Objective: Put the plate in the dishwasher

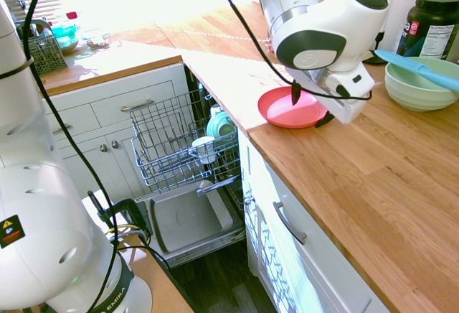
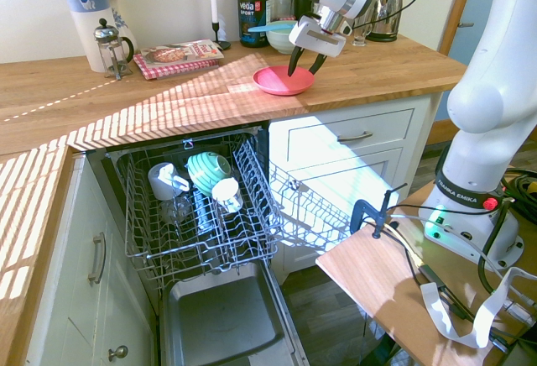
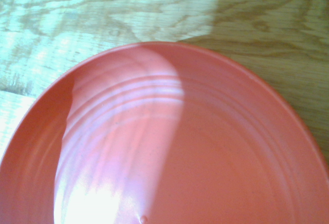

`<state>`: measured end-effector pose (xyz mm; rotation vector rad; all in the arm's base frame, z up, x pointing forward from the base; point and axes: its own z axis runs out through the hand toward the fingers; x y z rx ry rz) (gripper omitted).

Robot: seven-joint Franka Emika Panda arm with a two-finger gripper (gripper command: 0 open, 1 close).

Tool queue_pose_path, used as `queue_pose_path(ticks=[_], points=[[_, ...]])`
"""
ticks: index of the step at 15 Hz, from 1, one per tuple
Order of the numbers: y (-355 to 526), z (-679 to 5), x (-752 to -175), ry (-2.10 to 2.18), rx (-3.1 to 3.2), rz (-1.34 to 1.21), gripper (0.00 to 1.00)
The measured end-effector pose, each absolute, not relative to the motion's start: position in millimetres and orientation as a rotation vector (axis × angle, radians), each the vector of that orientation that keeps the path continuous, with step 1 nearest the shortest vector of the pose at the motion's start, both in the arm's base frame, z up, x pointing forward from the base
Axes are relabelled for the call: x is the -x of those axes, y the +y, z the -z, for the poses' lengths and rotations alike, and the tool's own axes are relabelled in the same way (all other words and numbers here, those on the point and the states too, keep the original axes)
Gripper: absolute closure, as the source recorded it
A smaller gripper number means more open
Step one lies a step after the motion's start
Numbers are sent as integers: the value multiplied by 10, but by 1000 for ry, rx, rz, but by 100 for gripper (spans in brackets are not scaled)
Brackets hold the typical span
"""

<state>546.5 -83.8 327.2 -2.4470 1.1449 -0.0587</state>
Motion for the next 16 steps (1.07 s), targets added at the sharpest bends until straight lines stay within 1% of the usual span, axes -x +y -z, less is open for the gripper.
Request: queue_pose_path(ticks=[6,16], points=[[-923,-3243,-5547,1090,2508,-4,100],[-935,-3225,-5645,1074,2532,-26,100]])
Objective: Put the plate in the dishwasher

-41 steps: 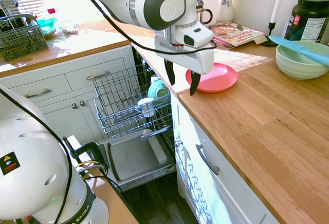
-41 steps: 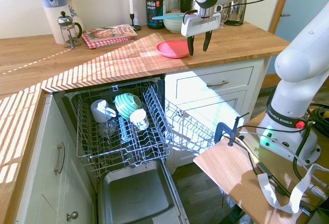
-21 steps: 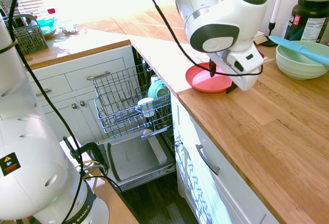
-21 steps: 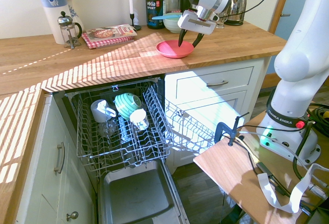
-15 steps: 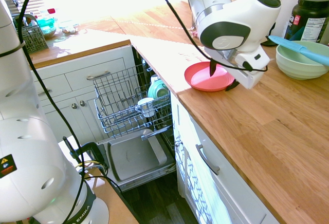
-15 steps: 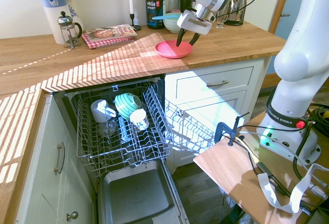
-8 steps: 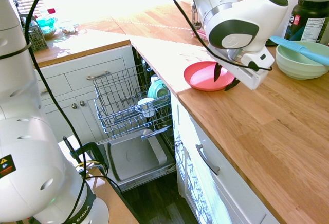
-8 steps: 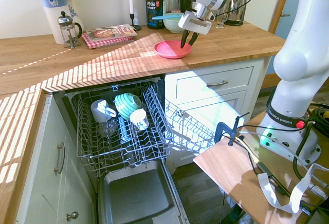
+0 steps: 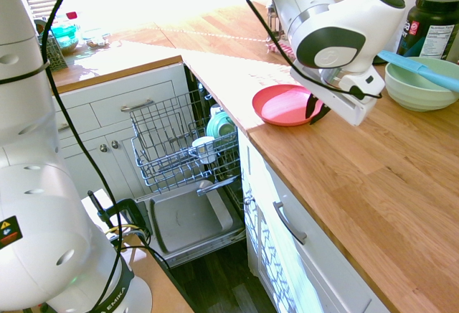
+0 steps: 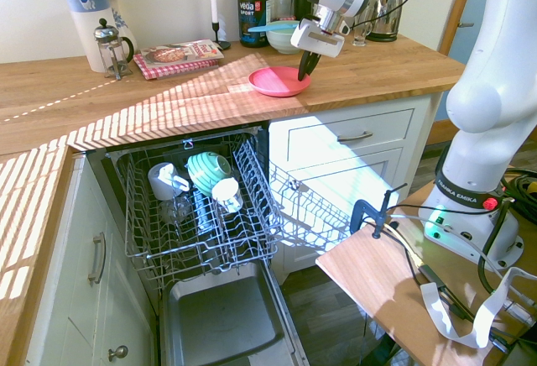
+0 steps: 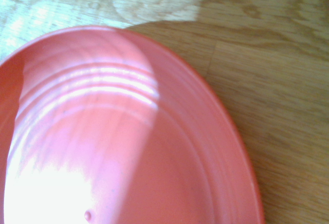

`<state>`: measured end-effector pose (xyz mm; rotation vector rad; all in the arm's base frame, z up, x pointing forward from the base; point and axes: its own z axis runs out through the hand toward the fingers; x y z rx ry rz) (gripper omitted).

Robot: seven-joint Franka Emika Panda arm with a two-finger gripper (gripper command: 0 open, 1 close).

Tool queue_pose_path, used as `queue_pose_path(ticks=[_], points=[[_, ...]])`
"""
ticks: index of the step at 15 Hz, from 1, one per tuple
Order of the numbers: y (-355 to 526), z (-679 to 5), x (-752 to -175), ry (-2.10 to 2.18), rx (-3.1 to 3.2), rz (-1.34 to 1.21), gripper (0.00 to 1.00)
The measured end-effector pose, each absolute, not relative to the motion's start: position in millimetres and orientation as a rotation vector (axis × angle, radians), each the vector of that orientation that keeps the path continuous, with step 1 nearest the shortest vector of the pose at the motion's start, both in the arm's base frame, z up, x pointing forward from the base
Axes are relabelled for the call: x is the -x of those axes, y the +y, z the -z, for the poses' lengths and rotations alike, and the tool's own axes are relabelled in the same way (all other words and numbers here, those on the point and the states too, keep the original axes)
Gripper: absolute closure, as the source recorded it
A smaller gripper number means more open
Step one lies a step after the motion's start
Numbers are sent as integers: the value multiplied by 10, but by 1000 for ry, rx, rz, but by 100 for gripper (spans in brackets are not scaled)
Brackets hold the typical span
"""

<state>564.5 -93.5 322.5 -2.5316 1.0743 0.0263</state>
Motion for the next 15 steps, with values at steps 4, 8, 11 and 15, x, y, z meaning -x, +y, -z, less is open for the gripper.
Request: queue_pose_path(ticks=[4,8,11,15], points=[[-890,-3349,-5815,1034,2581,24,100],[-650,-3992,-6171,906,2756,215,100],[322,-4769,-6128,757,2938,408,100],[2520,-5259,-5293,489,3148,666,100]])
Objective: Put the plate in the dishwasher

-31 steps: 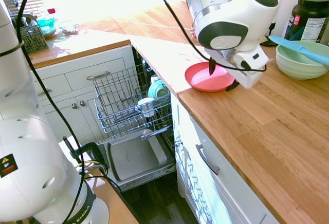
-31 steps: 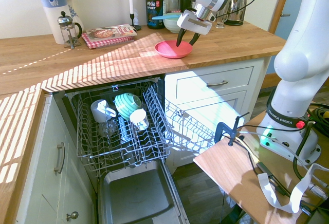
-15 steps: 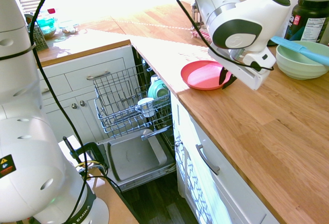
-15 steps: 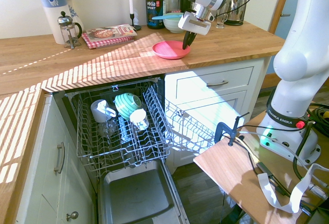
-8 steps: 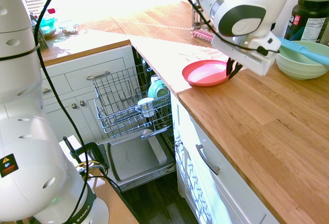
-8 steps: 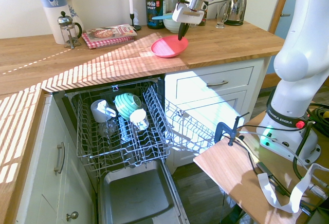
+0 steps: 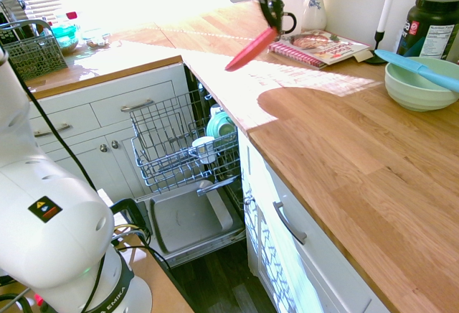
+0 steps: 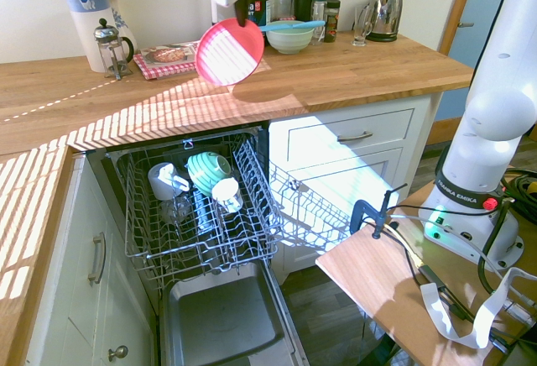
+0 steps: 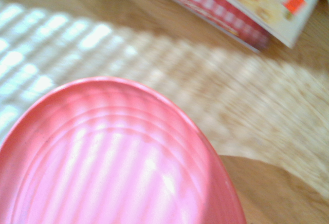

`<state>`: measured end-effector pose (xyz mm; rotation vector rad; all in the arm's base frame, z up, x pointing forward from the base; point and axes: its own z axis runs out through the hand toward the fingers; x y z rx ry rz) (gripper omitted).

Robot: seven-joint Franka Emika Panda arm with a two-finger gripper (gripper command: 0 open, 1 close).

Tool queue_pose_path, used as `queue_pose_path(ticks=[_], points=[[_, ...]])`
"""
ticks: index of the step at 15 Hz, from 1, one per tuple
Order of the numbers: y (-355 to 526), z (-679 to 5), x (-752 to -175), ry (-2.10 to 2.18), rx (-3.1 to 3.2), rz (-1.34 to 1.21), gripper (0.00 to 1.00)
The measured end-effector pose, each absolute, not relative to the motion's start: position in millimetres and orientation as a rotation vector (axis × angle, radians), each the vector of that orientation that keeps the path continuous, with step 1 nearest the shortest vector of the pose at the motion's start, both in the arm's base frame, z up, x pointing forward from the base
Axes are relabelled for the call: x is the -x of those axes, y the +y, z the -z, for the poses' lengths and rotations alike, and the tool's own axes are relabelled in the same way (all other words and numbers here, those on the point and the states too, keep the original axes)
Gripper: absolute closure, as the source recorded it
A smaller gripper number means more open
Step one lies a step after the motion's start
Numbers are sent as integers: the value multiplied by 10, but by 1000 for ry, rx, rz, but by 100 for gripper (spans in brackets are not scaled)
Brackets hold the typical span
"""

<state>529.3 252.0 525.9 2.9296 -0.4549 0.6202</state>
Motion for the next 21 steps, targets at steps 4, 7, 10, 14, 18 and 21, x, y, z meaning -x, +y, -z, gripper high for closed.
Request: queue_pose_path(ticks=[4,7,10,14,18,21], points=[[4553,-4724,-4117,-130,-2734,-831,100],[5147,-3964,-4109,59,-2525,-913,100],[5456,-3185,-4318,181,-2340,-906,100],[5855,-2558,-4229,395,-2148,-780,100],[6023,-2131,-4367,520,-2140,-625,100],[6144,-1967,-4344,562,-2147,-515,100]])
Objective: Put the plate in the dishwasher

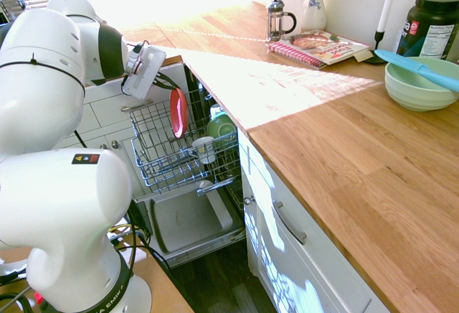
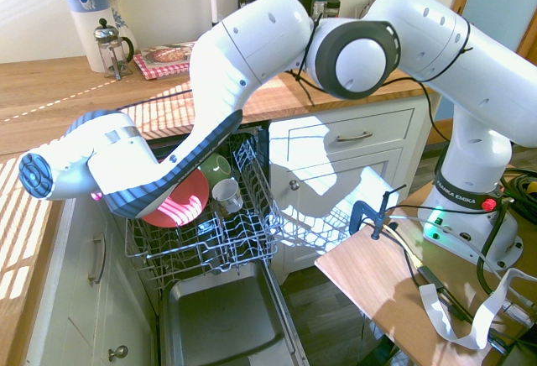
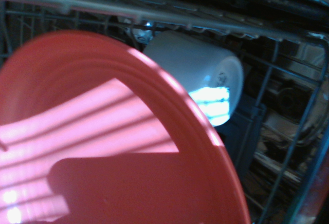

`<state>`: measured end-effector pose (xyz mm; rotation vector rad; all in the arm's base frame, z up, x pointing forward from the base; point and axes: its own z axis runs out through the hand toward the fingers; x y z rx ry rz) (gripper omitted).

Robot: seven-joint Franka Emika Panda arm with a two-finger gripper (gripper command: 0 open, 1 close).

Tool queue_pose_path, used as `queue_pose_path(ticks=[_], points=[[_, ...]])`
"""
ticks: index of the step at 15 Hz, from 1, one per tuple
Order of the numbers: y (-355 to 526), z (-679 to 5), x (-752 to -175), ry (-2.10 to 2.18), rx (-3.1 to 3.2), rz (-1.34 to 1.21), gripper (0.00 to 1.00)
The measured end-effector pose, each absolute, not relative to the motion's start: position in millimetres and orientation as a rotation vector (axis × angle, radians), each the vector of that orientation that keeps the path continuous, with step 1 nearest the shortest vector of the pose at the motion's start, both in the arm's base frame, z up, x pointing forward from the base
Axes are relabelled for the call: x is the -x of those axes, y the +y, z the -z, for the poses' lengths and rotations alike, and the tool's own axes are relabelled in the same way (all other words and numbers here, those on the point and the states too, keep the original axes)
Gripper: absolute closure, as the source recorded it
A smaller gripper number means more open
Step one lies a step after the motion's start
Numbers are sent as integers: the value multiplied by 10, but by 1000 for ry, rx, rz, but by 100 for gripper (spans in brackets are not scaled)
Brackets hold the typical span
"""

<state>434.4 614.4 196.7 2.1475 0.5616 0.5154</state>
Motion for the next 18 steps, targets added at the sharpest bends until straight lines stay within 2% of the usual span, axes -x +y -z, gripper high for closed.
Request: queue_pose_path(ticks=[1,2,12,18], points=[[6181,-1946,-4315,574,-2167,-462,100],[6201,-1919,-4308,584,-2186,-416,0],[6193,-1949,-4444,705,-2350,-103,0],[6128,-2299,-4533,704,-2456,14,0]])
